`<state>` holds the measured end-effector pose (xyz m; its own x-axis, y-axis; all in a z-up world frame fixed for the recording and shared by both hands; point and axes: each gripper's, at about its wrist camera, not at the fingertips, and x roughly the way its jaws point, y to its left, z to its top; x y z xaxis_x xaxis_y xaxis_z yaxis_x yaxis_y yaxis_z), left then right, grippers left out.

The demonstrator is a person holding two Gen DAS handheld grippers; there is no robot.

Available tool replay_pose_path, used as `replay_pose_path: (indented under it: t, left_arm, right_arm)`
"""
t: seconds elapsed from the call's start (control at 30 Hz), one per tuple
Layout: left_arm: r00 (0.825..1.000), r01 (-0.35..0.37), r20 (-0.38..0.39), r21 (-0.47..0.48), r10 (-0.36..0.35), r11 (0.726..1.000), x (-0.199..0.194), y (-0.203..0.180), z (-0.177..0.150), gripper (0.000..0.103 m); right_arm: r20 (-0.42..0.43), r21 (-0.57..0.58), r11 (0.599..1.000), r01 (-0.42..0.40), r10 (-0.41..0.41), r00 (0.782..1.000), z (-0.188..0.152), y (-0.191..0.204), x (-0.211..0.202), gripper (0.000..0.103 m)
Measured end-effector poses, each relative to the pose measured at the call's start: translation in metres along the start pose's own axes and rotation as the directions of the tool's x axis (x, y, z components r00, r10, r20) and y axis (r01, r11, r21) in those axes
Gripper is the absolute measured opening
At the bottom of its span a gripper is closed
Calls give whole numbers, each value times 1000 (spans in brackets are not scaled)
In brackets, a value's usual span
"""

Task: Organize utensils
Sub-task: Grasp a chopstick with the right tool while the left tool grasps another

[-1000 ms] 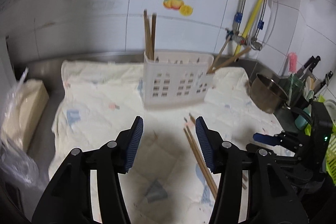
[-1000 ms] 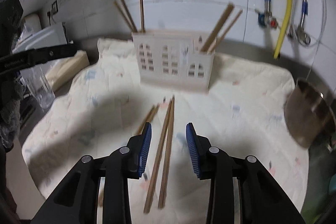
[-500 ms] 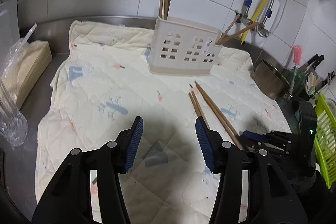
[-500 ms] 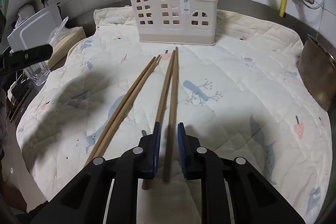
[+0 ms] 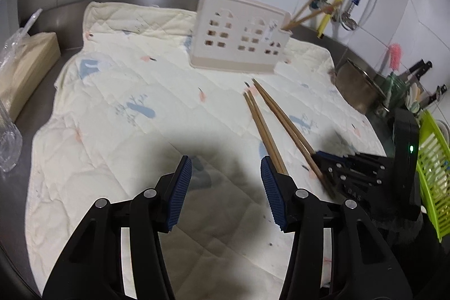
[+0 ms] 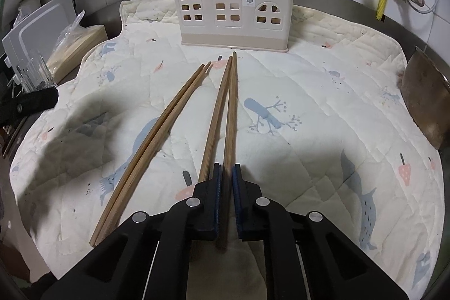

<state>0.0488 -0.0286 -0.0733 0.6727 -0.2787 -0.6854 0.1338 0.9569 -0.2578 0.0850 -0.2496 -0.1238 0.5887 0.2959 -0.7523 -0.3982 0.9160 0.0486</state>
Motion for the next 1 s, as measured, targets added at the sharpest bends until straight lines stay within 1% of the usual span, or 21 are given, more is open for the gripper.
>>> replay_pose_path:
  t: [0.27, 0.37, 0.4, 0.43, 0.5, 0.57, 0.7, 0.8, 1.0]
  left_arm:
    - [997, 52, -60, -11, -53, 999, 17, -25, -17, 50]
    - [993, 71, -88, -24, -73, 997, 28, -38, -22, 40]
    - [992, 78, -100, -28, -80, 997, 32, -43, -25, 34]
    - [991, 77, -107, -32, -80, 996, 35, -45, -26, 31]
    - [989, 81, -122, -41, -85, 996, 41, -49, -28, 22]
    - [988, 75, -130, -46, -80, 996, 46, -53, -29, 20]
    - [988, 63, -140, -57, -70, 996, 54, -58, -28, 11]
    - [988, 48, -145, -70, -58, 996, 60, -57, -26, 9]
    - [988, 27, -153, -71, -38, 997, 66, -57, -24, 9]
  right_arm:
    - [35, 38, 999, -5, 4, 999, -1, -8, -12, 7]
    - [49, 54, 998, -11, 8, 999, -2, -11, -18, 6]
    - [53, 59, 998, -13, 10, 999, -3, -12, -20, 6]
    - [58, 64, 998, -16, 12, 998, -4, -13, -22, 6]
    - [65, 73, 997, -22, 17, 998, -5, -14, -26, 6]
    - [71, 79, 997, -25, 20, 997, -7, -15, -28, 6]
    - [79, 93, 995, -35, 27, 997, -9, -20, -31, 6]
    - [83, 97, 994, -43, 35, 996, -10, -21, -32, 6]
    - [95, 104, 993, -59, 49, 994, -10, -23, -34, 6]
